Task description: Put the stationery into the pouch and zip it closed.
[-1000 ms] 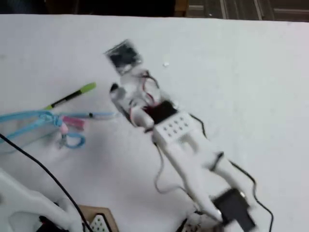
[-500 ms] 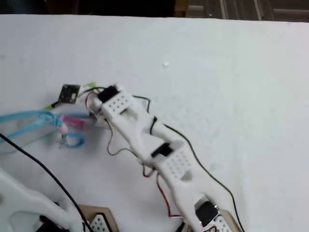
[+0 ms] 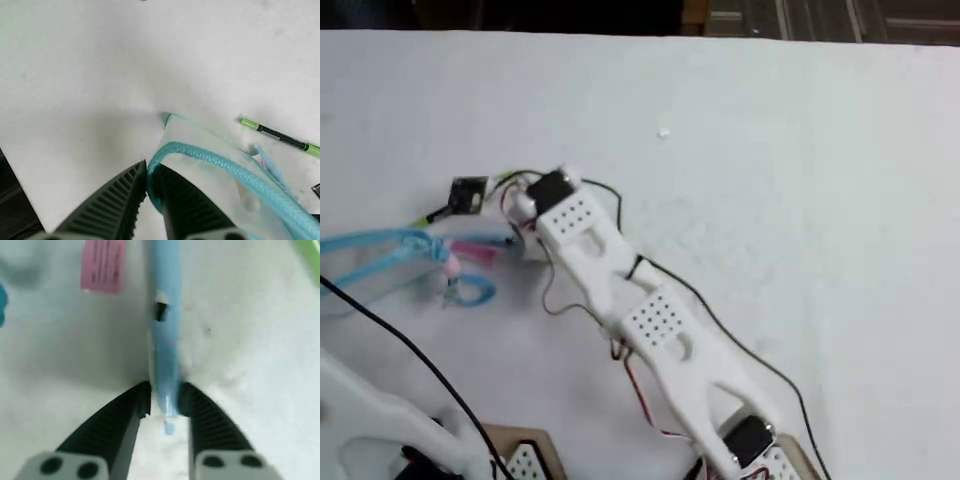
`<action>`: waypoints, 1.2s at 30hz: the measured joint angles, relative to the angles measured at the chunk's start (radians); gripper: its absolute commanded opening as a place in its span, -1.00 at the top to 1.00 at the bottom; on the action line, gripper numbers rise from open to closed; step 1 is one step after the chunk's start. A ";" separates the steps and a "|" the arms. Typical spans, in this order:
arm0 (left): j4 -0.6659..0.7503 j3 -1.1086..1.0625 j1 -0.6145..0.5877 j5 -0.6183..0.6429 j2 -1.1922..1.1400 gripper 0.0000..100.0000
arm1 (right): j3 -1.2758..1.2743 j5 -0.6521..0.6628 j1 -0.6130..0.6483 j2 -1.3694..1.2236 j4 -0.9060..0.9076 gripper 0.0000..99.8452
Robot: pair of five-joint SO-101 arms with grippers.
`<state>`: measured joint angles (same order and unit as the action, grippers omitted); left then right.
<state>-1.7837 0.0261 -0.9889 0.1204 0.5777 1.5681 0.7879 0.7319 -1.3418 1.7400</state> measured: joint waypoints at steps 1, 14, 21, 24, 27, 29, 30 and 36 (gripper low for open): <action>0.000 0.000 0.000 0.000 0.000 0.96 | -0.002 0.000 -0.012 0.000 0.005 0.95; 0.000 0.000 0.000 0.000 0.000 0.96 | -0.833 0.058 -0.273 0.582 0.009 0.96; 0.000 0.000 0.000 0.000 0.000 0.96 | -1.461 0.158 -0.400 0.964 -0.121 0.96; 0.000 0.000 0.000 0.000 0.000 0.96 | -1.712 0.184 -0.404 1.099 -0.212 0.94; 0.000 0.000 0.000 0.000 0.000 0.96 | -1.919 0.190 -0.411 1.226 -0.295 0.77; 0.000 0.000 0.000 0.000 0.000 0.96 | -2.016 0.192 -0.405 1.309 -0.311 0.62; 0.000 0.000 0.000 0.000 0.000 0.96 | -2.050 0.192 -0.404 1.349 -0.311 0.56; 0.000 0.000 0.000 0.000 0.000 0.96 | -2.088 0.192 -0.281 1.524 -0.318 0.54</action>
<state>-1.7837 0.0261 -0.9889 0.1204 0.5777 -0.5201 0.9797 0.4511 0.1818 1.4223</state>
